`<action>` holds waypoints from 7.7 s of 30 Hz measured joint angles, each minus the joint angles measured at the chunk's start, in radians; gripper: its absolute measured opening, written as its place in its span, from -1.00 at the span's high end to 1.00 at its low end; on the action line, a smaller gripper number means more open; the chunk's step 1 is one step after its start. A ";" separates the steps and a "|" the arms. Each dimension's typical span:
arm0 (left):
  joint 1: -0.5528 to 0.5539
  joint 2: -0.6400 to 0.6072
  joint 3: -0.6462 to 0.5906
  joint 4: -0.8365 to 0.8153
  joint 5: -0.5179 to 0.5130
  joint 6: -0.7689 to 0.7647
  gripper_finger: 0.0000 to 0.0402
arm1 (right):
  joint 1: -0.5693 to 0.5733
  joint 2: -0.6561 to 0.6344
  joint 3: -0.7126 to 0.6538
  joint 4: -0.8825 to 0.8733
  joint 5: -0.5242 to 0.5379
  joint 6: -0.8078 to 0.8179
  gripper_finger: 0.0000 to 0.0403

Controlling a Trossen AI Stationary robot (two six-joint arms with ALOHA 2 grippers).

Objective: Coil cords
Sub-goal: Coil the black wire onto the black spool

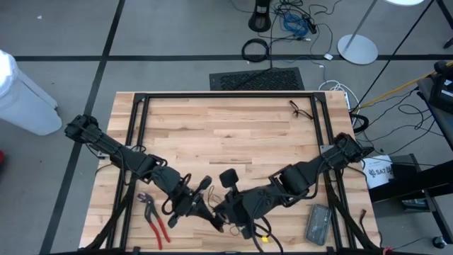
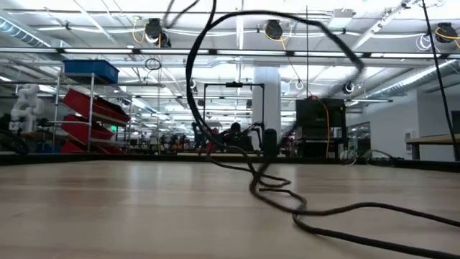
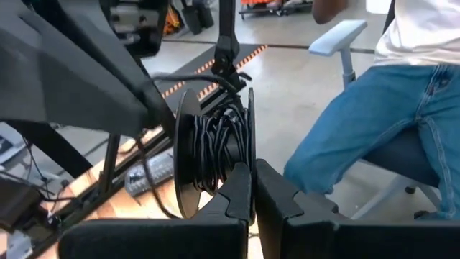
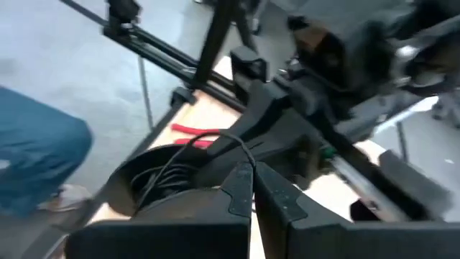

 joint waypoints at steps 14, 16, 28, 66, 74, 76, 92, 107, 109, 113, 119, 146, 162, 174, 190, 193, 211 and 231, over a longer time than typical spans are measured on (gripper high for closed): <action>-0.033 0.000 0.000 0.050 0.030 0.051 0.96 | -0.080 -0.001 -0.033 -0.002 -0.205 -0.018 1.00; -0.040 0.000 0.000 0.051 0.033 0.072 0.96 | -0.090 -0.001 -0.042 -0.006 -0.207 -0.018 1.00; -0.069 0.000 0.000 0.083 0.033 0.132 0.96 | -0.107 -0.002 -0.143 0.023 -0.259 0.017 1.00; -0.092 -0.063 0.003 0.004 -0.311 0.121 0.96 | 0.062 -0.002 -0.173 -0.250 0.045 0.444 0.84; -0.091 -0.060 0.002 -0.061 -0.431 0.084 0.96 | 0.205 -0.004 -0.171 -0.478 0.294 0.839 0.67; -0.091 -0.059 0.002 -0.076 -0.452 0.069 0.96 | 0.257 -0.003 -0.178 -0.468 0.395 0.916 0.66; -0.093 -0.058 0.001 -0.086 -0.466 -0.044 0.96 | 0.435 -0.001 -0.543 0.066 0.782 0.992 0.66; -0.099 -0.043 0.000 -0.088 -0.466 -0.089 0.96 | 0.355 -0.018 -0.642 0.351 1.119 0.572 0.66; -0.099 -0.043 0.000 -0.086 -0.466 -0.089 0.96 | 0.346 -0.027 -0.594 0.351 1.170 0.442 0.66; -0.099 -0.043 0.000 -0.085 -0.467 -0.088 0.96 | 0.313 -0.055 -0.532 0.348 1.075 0.289 0.66; -0.099 -0.043 0.000 -0.085 -0.469 -0.088 0.96 | 0.253 -0.111 -0.509 0.348 0.867 0.259 0.66; -0.110 -0.043 0.000 -0.080 -0.531 -0.060 0.96 | 0.205 -0.128 -0.510 0.380 0.696 0.190 0.25; -0.111 -0.043 0.000 -0.082 -0.531 -0.061 0.96 | 0.165 -0.127 -0.470 0.384 0.644 0.164 0.30; -0.112 -0.044 0.000 -0.092 -0.527 -0.061 0.96 | 0.147 -0.126 -0.470 0.370 0.586 0.175 0.88; -0.125 -0.043 -0.001 0.001 -0.535 -0.114 0.81 | 0.149 -0.131 -0.469 0.370 0.632 0.158 1.00; -0.132 -0.044 -0.001 0.052 -0.538 -0.106 0.69 | 0.148 -0.132 -0.469 0.357 0.632 0.153 1.00; -0.217 -0.052 0.001 0.165 -1.298 -0.083 0.54 | 0.162 -0.353 -0.470 0.229 0.639 0.152 1.00; -0.209 0.252 0.000 0.269 -1.147 -0.610 0.54 | 0.214 -0.425 -0.470 0.159 0.744 0.098 1.00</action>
